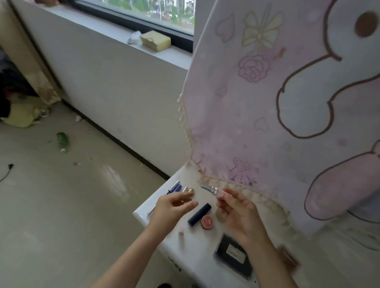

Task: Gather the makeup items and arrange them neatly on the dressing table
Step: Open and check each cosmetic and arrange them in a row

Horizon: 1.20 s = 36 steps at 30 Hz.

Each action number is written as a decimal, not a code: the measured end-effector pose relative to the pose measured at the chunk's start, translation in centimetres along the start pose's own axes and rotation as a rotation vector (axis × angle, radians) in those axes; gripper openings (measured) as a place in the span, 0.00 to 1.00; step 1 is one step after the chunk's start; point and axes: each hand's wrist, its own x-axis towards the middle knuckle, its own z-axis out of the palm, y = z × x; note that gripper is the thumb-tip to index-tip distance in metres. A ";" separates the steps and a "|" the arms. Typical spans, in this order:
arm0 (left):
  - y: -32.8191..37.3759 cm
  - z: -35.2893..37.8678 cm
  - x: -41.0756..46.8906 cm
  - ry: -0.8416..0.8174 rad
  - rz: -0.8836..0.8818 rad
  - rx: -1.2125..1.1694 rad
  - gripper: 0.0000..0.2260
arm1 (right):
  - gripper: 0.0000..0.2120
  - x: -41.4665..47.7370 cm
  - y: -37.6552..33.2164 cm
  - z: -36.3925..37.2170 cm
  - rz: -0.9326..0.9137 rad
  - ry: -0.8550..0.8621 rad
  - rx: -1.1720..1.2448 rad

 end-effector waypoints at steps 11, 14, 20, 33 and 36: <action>5.1 0.7 -0.4 0.074 0.165 -0.498 0.15 | 0.08 -0.8 0.9 3.9 -0.038 -0.021 -0.061; 4.7 0.1 -0.2 0.067 0.195 -0.458 0.17 | 0.14 -1.4 0.9 4.3 -0.035 -0.018 -0.213; 3.4 -0.1 -0.4 0.090 0.278 -0.095 0.15 | 0.07 -0.4 1.4 4.6 -0.299 -0.026 -1.189; -9.6 -4.3 0.2 0.102 -0.141 0.848 0.29 | 0.10 6.7 5.8 0.7 -0.070 0.246 -1.357; -11.9 -4.8 0.0 0.027 -0.177 0.904 0.26 | 0.07 8.3 7.6 0.0 0.049 0.223 -1.519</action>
